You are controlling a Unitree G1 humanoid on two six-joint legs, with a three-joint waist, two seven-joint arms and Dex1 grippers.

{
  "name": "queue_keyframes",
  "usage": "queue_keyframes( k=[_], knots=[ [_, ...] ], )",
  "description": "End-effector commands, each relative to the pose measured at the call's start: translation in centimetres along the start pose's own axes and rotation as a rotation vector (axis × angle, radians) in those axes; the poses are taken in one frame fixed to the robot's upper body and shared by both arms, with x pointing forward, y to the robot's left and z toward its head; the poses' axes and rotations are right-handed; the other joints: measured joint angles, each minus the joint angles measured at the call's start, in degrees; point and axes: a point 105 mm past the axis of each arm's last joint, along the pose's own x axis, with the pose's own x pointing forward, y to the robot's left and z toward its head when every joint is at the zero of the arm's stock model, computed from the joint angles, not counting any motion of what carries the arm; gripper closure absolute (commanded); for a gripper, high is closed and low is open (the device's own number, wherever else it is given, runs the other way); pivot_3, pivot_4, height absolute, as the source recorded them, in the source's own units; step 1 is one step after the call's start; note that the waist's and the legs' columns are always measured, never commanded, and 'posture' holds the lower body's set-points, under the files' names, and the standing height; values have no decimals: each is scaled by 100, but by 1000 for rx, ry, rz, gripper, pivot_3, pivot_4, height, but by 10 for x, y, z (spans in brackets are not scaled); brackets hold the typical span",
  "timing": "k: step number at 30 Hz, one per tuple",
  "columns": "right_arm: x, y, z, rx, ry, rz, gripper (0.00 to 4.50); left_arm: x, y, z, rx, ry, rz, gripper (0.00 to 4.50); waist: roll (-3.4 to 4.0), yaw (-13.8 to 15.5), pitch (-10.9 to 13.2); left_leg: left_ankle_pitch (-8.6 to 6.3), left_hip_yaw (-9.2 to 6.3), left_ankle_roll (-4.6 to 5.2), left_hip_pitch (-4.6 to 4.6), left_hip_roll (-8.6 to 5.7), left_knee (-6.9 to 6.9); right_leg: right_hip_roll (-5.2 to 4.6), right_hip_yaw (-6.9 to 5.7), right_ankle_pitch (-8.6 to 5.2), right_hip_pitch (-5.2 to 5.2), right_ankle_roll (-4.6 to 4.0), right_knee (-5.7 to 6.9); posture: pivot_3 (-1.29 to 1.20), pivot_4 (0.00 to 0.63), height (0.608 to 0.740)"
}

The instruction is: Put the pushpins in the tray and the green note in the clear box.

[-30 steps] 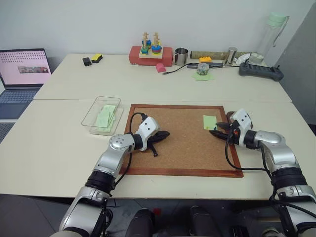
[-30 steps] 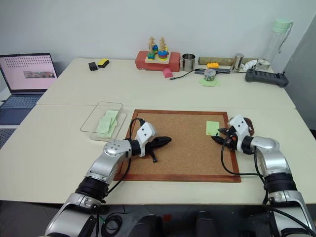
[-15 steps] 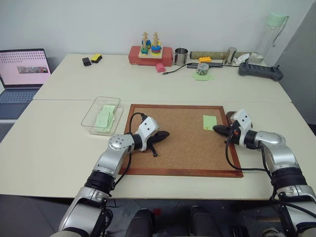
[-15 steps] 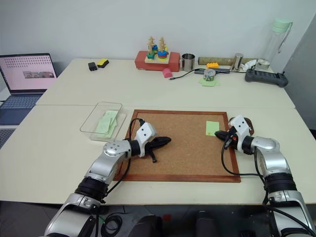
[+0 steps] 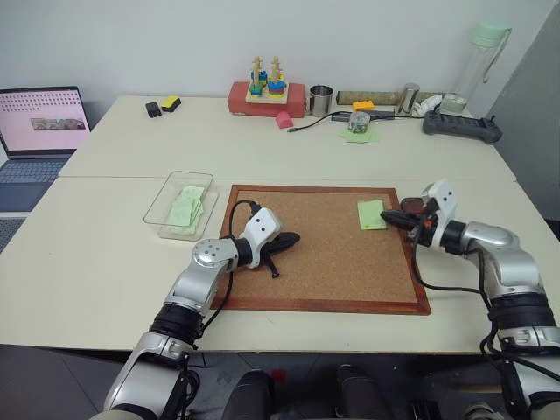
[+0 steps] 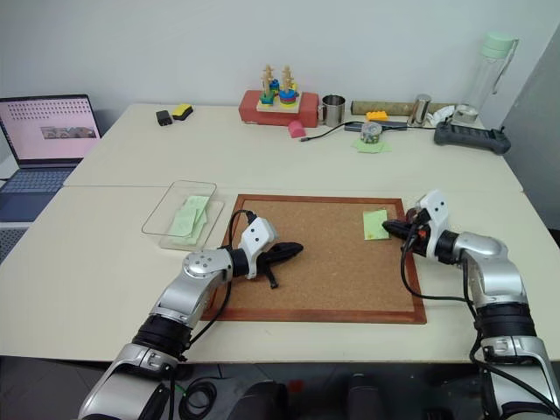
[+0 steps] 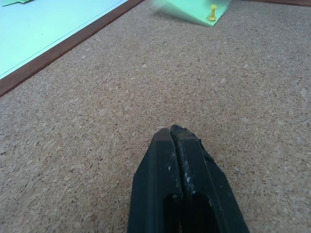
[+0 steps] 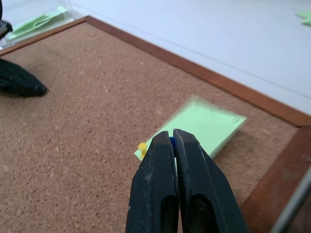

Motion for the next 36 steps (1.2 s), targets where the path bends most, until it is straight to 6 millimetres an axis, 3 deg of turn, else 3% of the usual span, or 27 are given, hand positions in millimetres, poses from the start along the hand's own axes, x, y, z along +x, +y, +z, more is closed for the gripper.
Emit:
queue_keyframes(
  k=[1,4,10,17,21,32,36],
  knots=[
    [-9,-7,24,-9,-77,-39,4472,-1,-8,-22,-29,80,-17,4500,0,0,0,0,0,0,0,0,0,0,0,0,0,0,1,0,150,740],
    [-18,-22,22,1,-63,-125,4472,-1,-8,-22,-28,80,-17,4500,0,0,0,0,0,0,1,0,0,0,0,0,0,0,1,0,150,740],
    [-36,-59,-5,29,75,-365,4472,-1,-8,-22,-28,81,-19,4500,0,2,0,0,3,0,0,-1,0,-2,2,2,0,-3,-2,0,150,740],
    [-34,-72,-20,77,112,-462,4472,2,-9,-22,-25,79,-24,4500,1,-1,-1,0,4,0,1,-1,1,0,3,1,0,-2,1,0,150,740],
    [-32,-74,-16,87,81,-479,3872,2,-9,-22,-27,80,-24,4500,1,-2,-1,0,4,0,1,-1,1,0,3,1,2,-2,1,0,150,740],
    [-40,-75,3,53,45,-460,1642,1,-11,-24,-31,84,-25,4500,2,-3,-1,0,4,0,1,-1,1,0,4,1,2,-2,1,0,150,740],
    [-34,-56,19,-34,14,-323,765,1,-10,-24,-30,85,-26,4500,2,-3,-1,0,4,0,1,-1,1,0,3,-1,1,2,1,0,150,740]
  ],
)
